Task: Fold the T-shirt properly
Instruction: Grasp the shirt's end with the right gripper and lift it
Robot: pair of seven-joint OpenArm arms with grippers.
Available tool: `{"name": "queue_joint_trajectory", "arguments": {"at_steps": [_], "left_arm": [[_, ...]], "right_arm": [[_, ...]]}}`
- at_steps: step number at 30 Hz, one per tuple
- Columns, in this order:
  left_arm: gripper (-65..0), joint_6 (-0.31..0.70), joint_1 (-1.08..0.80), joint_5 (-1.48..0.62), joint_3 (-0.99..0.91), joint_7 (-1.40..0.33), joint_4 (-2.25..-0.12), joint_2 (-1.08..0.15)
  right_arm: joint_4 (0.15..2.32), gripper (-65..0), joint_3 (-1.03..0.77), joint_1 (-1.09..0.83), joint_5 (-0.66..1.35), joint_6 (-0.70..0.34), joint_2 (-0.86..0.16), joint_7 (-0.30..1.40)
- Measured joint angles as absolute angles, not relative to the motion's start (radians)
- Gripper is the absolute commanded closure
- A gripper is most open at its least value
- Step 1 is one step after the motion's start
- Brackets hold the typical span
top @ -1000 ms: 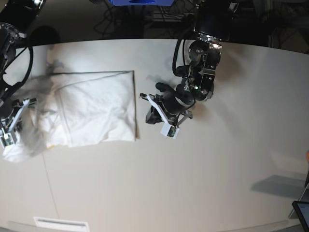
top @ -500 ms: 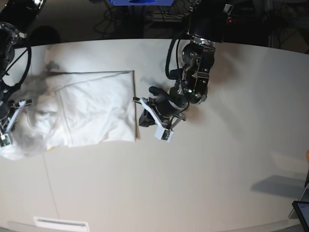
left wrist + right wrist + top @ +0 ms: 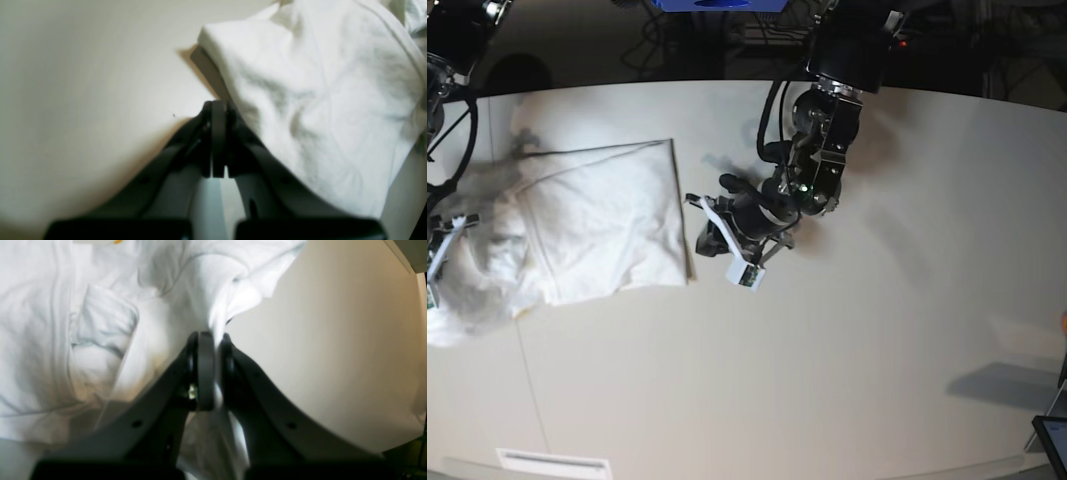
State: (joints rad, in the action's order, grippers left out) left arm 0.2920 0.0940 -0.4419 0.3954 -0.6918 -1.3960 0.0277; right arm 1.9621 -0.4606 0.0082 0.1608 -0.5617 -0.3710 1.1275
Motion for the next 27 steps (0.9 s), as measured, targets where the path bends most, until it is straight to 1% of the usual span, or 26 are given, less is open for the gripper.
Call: {"name": "queue_joint_trajectory", "arguments": {"at_steps": [2, 11, 17, 24, 27], "left_arm": [[0.0, 0.292, 0.094, -0.443, 0.396, -0.691, -1.398, 0.026], [0.0, 0.295, 0.094, -0.443, 0.395, -0.69, -1.435, -0.007], [0.0, 0.294, 0.094, -0.444, 0.395, -0.691, -1.435, -0.008], [0.0, 0.295, 0.105, -0.435, 0.396, -0.692, -1.43, -0.009], [0.0, 0.294, 0.125, -0.439, 0.395, -0.688, -1.396, -0.009]], "right_arm": [[1.962, 0.0, -0.46, 0.008, 0.161, -0.54, -0.371, 1.127], [1.963, 0.0, -0.449, -0.006, 0.161, -0.54, -0.341, 1.127], [1.98, 0.0, -0.361, -0.006, 0.173, -0.537, -0.343, 1.127], [1.986, 0.0, -0.318, -0.006, 0.159, -0.537, -0.345, 1.127], [1.986, 0.0, -0.317, -0.006, 0.164, -0.537, -0.344, 1.124]]}}
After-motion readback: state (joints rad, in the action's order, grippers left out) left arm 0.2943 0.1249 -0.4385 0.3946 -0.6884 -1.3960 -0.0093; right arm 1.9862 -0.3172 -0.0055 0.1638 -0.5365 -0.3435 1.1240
